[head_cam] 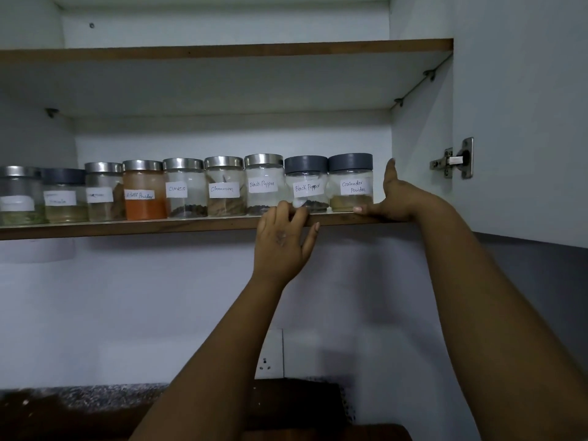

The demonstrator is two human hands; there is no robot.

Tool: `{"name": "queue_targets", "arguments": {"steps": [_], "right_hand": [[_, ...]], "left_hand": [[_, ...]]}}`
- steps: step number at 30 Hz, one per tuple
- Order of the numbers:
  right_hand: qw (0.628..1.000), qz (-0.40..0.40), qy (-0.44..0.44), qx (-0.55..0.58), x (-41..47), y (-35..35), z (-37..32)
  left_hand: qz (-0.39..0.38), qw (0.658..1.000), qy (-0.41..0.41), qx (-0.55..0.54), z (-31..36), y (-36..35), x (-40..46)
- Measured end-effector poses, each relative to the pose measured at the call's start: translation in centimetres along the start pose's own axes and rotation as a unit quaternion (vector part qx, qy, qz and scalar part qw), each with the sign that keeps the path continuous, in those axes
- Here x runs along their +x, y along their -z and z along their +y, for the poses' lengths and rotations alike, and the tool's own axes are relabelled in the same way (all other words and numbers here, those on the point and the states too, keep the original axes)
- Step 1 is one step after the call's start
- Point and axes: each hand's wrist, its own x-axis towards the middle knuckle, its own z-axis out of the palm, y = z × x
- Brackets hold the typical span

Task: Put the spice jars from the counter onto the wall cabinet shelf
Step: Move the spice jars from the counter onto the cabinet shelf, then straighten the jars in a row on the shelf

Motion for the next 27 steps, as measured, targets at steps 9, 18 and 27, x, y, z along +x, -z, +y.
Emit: {"name": "queue_targets", "arguments": {"steps": [9,18,27], "right_hand": [[0.906,0.349,0.149,0.186,-2.8,-8.2,-2.7],[0.879,0.351,0.269,0.176,-4.1,-15.9,-15.5],[0.881,0.330,0.298,0.163,-3.5,-20.7,-29.5]], "left_hand": [[-0.021,0.997,-0.027,0.067,-1.9,4.7,-0.3],[0.019,0.996,0.015,0.083,-8.4,10.4,-0.6],[0.010,0.996,0.023,0.088,-21.7,18.3,-1.4]]}}
